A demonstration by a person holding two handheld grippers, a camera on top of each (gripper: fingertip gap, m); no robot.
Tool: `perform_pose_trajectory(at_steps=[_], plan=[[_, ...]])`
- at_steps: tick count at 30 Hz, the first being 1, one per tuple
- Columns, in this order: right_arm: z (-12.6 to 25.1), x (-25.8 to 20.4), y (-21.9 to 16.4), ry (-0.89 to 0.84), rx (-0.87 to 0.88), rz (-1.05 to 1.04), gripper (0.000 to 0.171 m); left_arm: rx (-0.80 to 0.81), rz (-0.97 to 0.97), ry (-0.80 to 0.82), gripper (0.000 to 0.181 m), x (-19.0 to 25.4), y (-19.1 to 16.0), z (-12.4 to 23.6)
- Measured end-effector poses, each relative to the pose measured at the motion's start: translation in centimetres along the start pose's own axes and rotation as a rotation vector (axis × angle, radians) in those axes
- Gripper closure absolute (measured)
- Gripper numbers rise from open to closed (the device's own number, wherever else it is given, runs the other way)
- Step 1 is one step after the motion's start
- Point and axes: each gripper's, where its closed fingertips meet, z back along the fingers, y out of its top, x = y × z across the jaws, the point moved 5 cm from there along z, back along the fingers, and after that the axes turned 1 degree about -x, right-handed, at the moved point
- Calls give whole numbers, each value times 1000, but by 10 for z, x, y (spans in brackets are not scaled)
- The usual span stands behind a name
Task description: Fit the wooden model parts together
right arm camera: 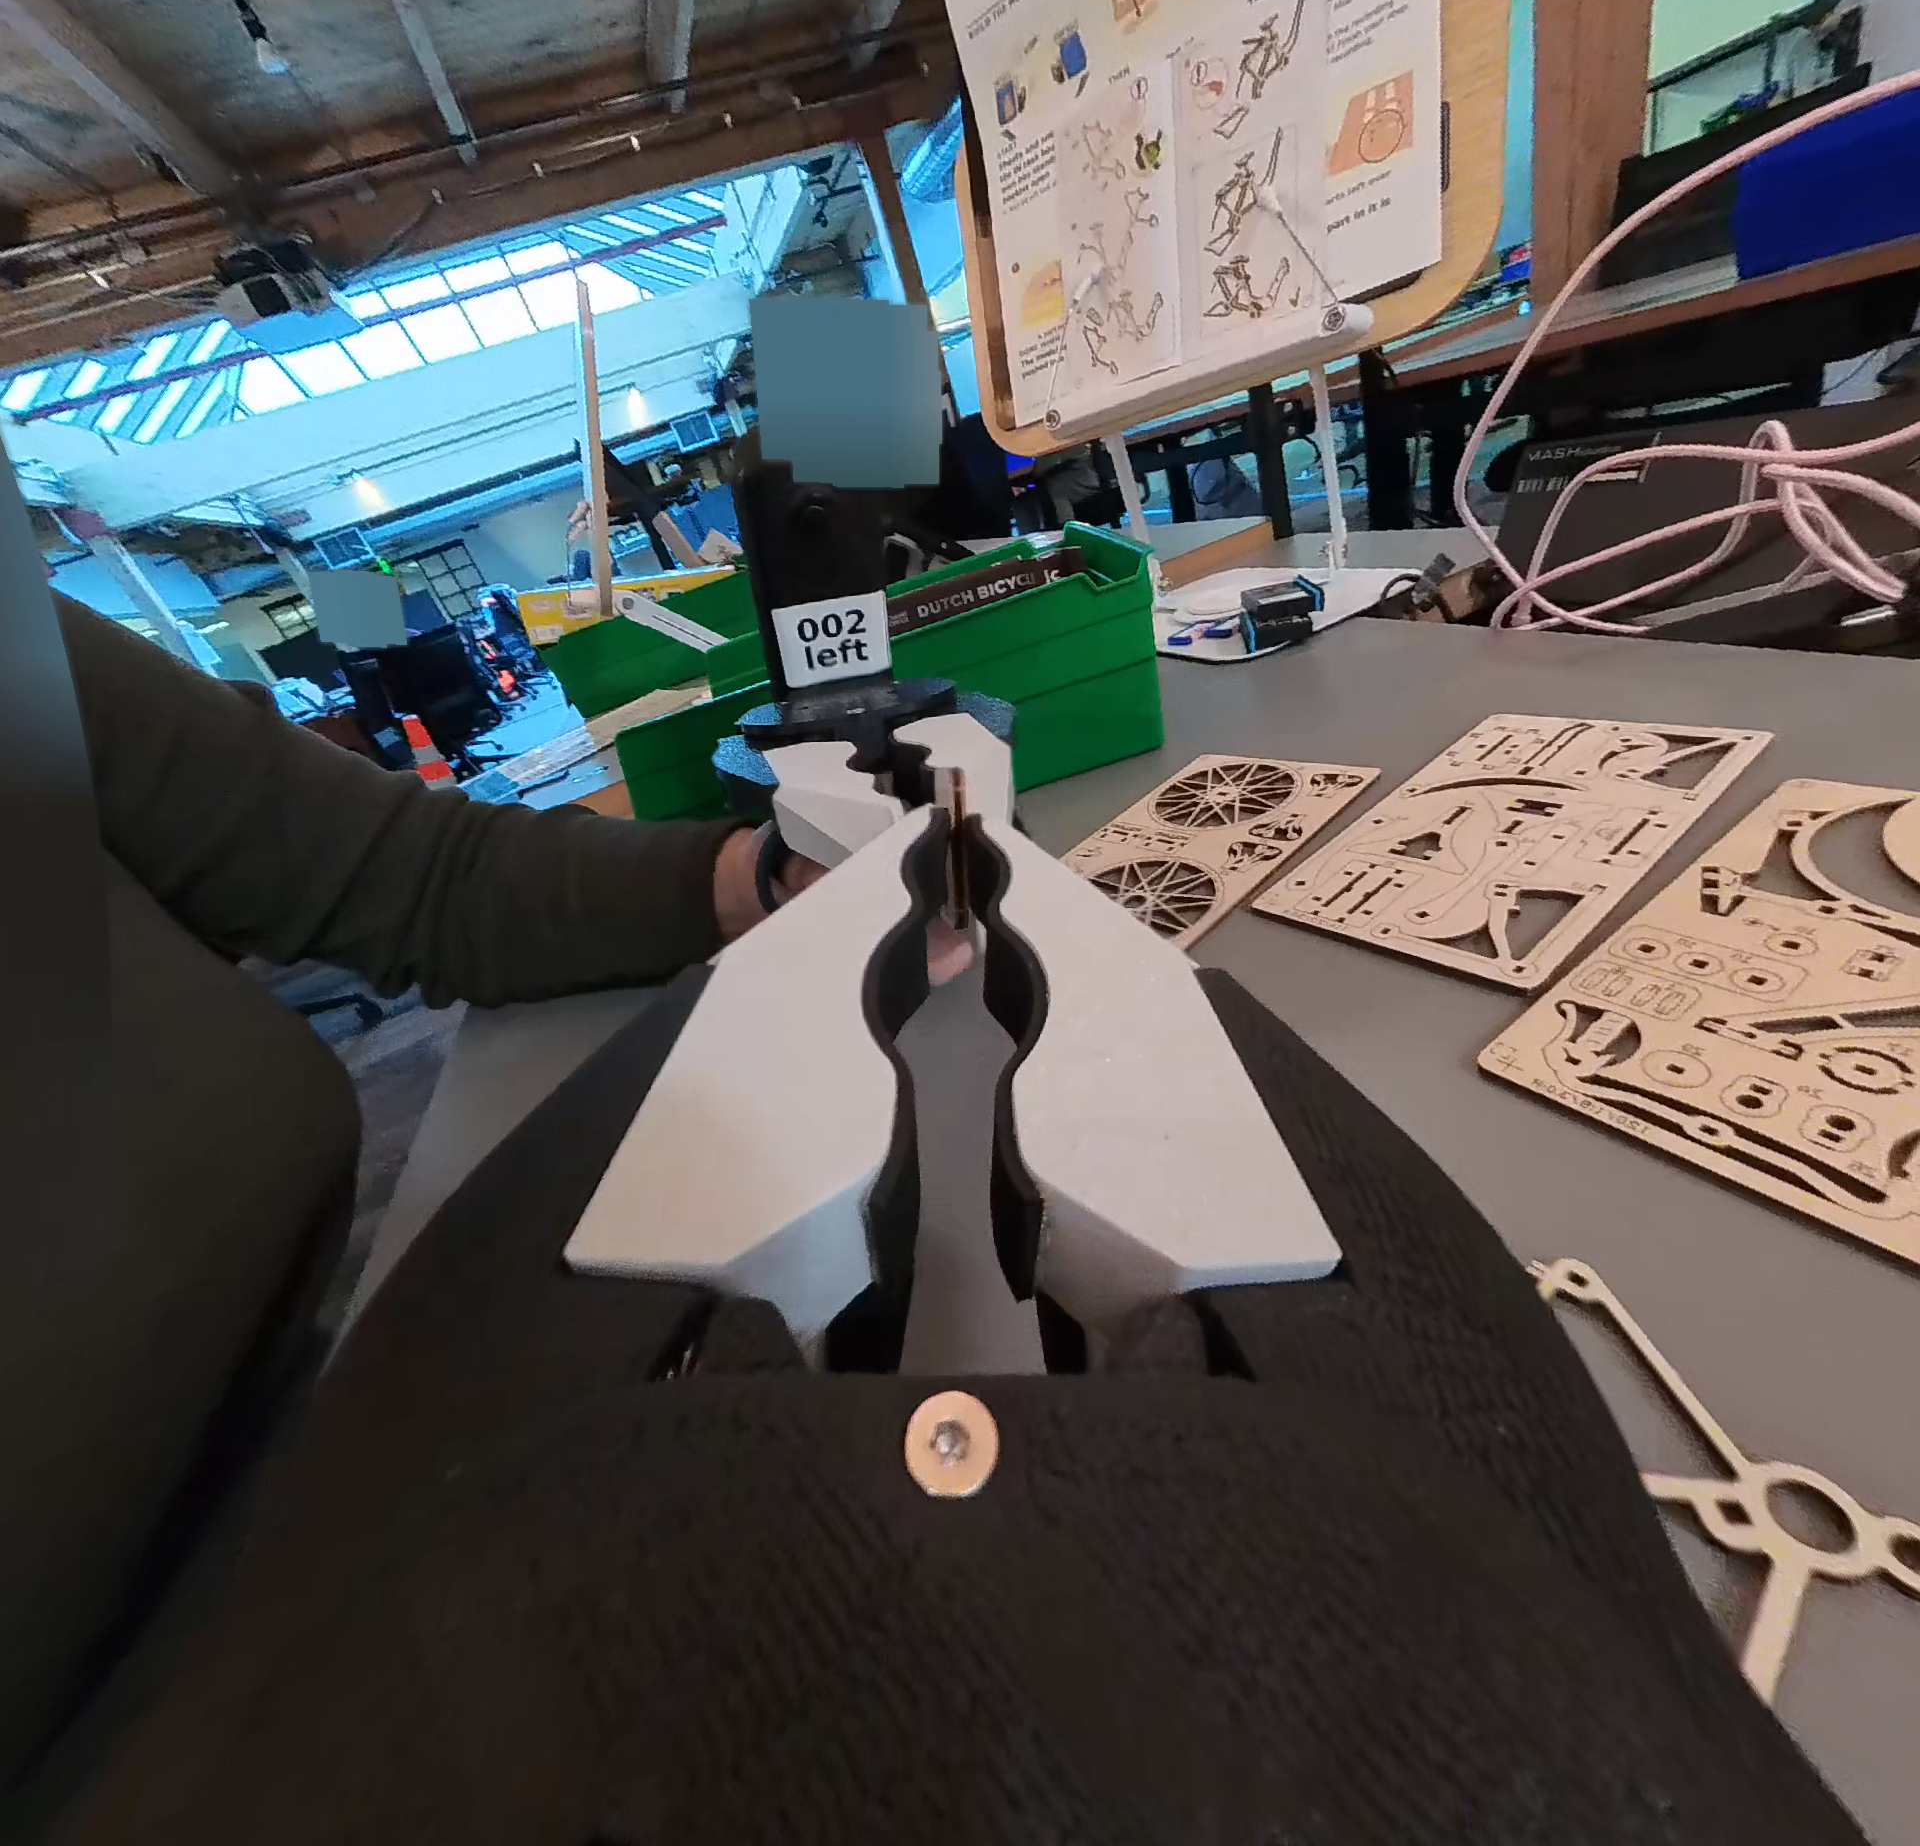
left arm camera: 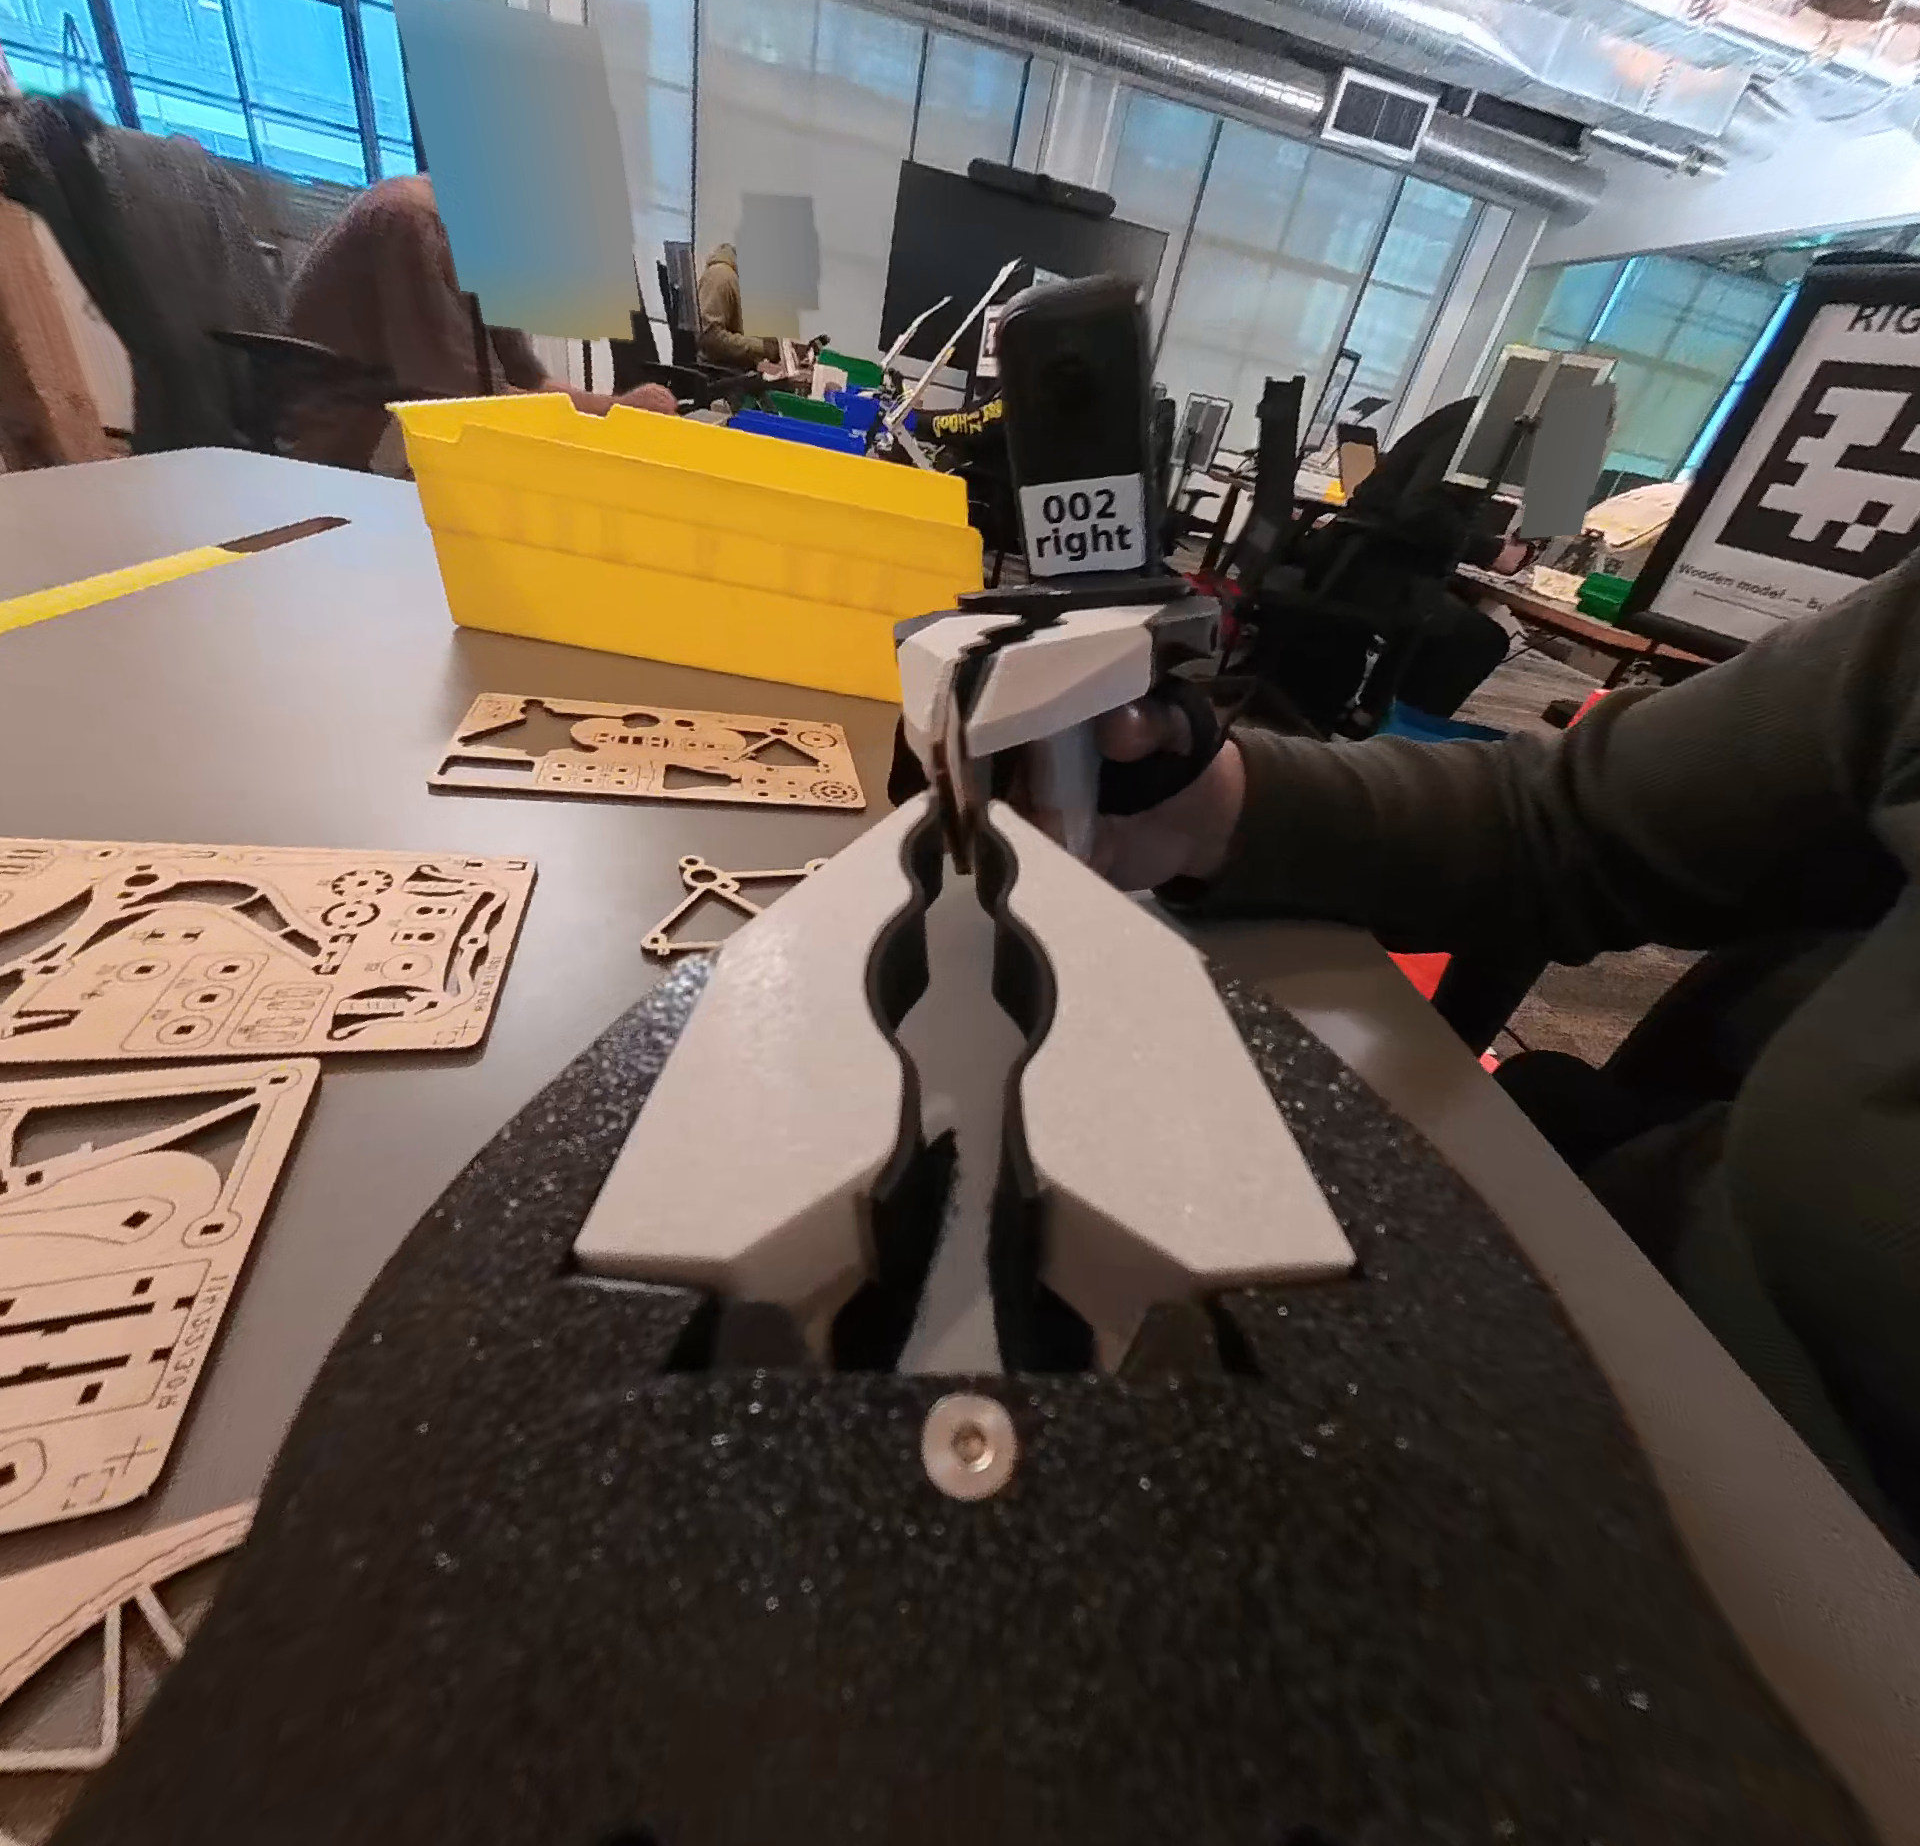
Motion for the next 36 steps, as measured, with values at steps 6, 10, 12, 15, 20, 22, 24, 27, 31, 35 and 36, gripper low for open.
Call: perform_pose_trajectory(at_steps=[6, 10, 12, 15, 20, 22, 24, 27, 31, 35, 36], plan=[[2, 0, 1, 24, 9, -25, 171, 74, 68, -71, 170, 0, 6, 5], [2, 0, 1, 28, 4, -30, 171, 75, 65, -45, 180, -2, 6, 5], [2, 0, 1, 29, 1, -25, 171, 76, 72, -54, 179, -2, 6, 5], [1, -2, 1, 34, -3, -10, 170, 84, 99, -86, 181, -1, 6, 6], [-2, -5, 1, -55, -20, 141, 170, 52, 73, -92, 180, -3, 7, 9], [-2, -5, 3, -86, -10, 177, 169, 50, 31, -59, 181, -2, 9, 8], [-1, -4, 3, -103, 1, 185, 169, 49, 1, -18, 181, -2, 10, 7], [1, 1, 2, -112, -1, 165, 169, 48, 22, 29, 180, -4, 7, 4], [4, 3, 7, -135, 27, 162, 165, 34, 49, 38, 180, -7, 4, 4], [2, 3, 3, -120, -7, 156, 161, 42, 61, 43, 181, -8, 4, 4], [1, 3, 2, -124, -14, 160, 160, 44, 61, 42, 181, -8, 4, 4]])
